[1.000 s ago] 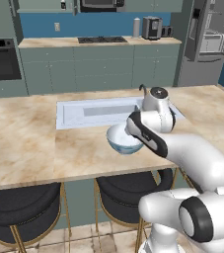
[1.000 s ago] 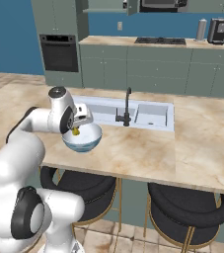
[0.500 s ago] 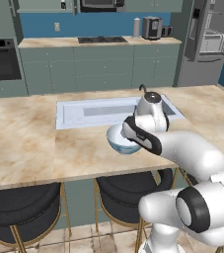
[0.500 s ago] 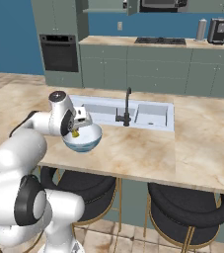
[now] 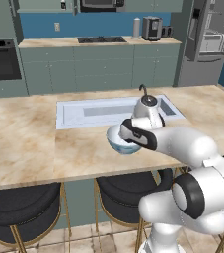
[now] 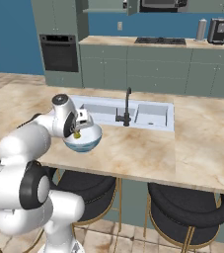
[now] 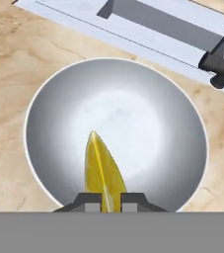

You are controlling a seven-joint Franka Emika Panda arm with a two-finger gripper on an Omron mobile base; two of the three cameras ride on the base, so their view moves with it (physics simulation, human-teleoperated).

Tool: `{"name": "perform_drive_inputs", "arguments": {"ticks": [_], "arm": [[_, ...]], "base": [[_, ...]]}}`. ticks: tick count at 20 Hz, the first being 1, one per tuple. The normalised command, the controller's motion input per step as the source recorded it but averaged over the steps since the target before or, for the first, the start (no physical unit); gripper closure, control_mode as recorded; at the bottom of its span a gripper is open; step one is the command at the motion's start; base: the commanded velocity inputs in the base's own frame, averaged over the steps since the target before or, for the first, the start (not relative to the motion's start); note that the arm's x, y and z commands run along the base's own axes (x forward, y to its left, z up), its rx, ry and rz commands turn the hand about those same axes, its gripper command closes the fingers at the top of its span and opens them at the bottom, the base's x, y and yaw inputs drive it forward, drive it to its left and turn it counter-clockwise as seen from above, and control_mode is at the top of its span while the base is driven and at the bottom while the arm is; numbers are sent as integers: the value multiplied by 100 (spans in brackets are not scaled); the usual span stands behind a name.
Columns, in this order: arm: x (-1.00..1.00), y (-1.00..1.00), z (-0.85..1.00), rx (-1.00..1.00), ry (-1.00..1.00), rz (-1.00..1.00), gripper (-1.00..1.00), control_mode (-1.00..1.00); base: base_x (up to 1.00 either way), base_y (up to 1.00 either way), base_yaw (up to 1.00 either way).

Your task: There is a bowl on the dining counter. Grab a lemon wedge from the fridge and place it in the bowl. Then get the liquor bottle and glass cup from the cabinet and place them next to the bowl.

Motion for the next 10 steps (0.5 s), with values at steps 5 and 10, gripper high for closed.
{"name": "perform_drive_inputs", "arguments": {"ticks": [5,10], "arm": [[19,0,-11,0,0,0,-100,-100],[14,3,-5,0,1,0,-100,-100]], "base": [[0,0,0],[0,0,0]]}}
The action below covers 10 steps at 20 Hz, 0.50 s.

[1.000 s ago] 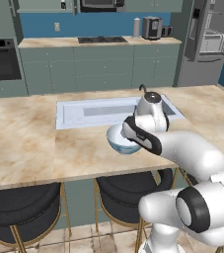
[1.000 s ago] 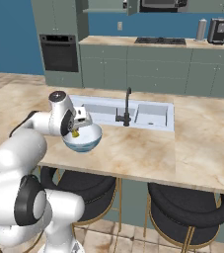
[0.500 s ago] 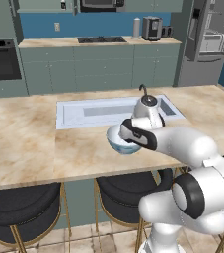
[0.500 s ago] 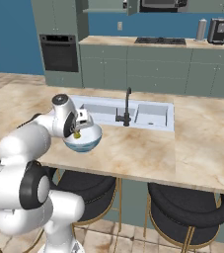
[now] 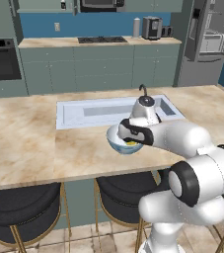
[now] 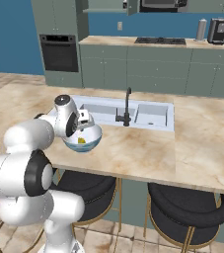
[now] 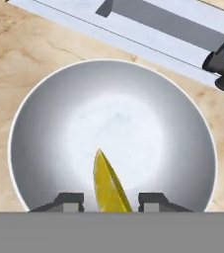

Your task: There is a bowl on the dining counter. Grab a lemon wedge from the fridge and place it in the bowl. Then get the liquor bottle and glass cup from the cabinet and place them next to the bowl.

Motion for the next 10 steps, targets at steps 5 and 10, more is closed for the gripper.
{"name": "perform_drive_inputs", "arguments": {"ticks": [5,10], "arm": [[0,0,1,0,0,0,-100,-100],[-39,0,35,0,-4,0,-100,-100]], "base": [[0,0,0],[0,0,0]]}}
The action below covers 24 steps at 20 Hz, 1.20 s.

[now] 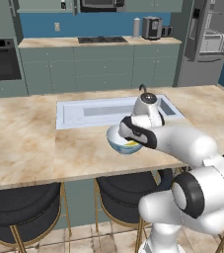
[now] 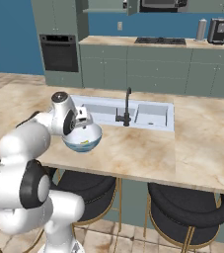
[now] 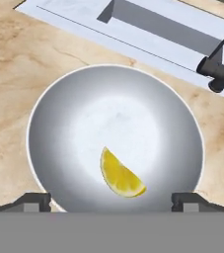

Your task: There is a bowl on the dining counter. Grab a lemon wedge from the fridge and place it in the bowl. Then get the liquor bottle and glass cup from the cabinet and place them next to the bowl.

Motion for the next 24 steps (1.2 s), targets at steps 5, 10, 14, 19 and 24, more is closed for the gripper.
{"name": "perform_drive_inputs", "arguments": {"ticks": [5,10,14,19,24], "arm": [[-67,0,54,2,-17,1,-100,-100],[-56,0,47,8,-18,4,-100,-100],[-67,11,15,6,-28,4,-100,-100],[-87,33,21,5,-31,1,-100,-100],[-85,29,51,4,-24,0,-100,-100]], "base": [[0,0,0],[0,0,0],[0,0,0],[0,0,0],[0,0,0]]}}
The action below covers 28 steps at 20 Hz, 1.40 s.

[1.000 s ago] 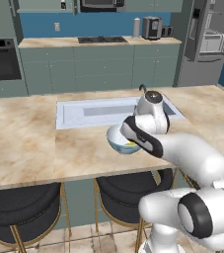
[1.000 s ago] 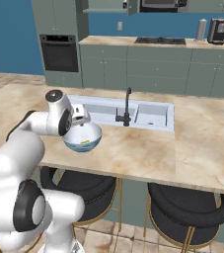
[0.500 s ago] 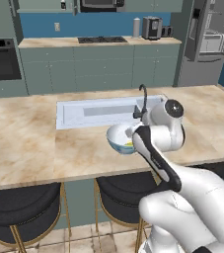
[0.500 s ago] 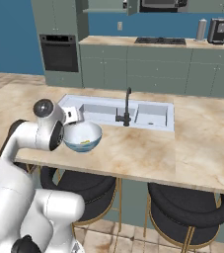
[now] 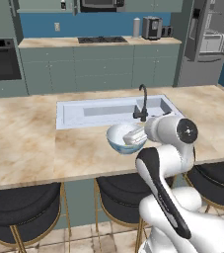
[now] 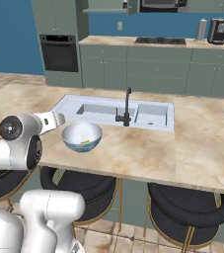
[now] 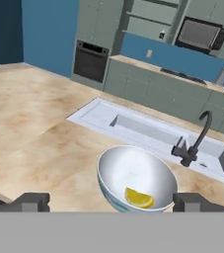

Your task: There is a bowl on the dining counter. Grab a lemon wedge from the fridge and place it in the bowl. Then get the liquor bottle and glass cup from the cabinet and place them next to the bowl.

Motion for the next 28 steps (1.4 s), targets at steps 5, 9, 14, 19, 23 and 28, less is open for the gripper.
{"name": "perform_drive_inputs", "arguments": {"ticks": [5,9,14,19,23,28], "arm": [[-79,1,41,7,-12,-2,-100,-100],[-72,0,13,3,-13,0,-100,-100],[-36,0,-6,0,-4,0,-100,-100],[0,0,-7,0,0,0,-100,-100],[-22,0,-9,0,-1,0,-100,100],[0,0,0,0,0,0,-100,100]], "base": [[0,0,0],[0,0,0],[0,0,0],[0,0,0],[-14,5,-1],[-59,61,-5]]}}
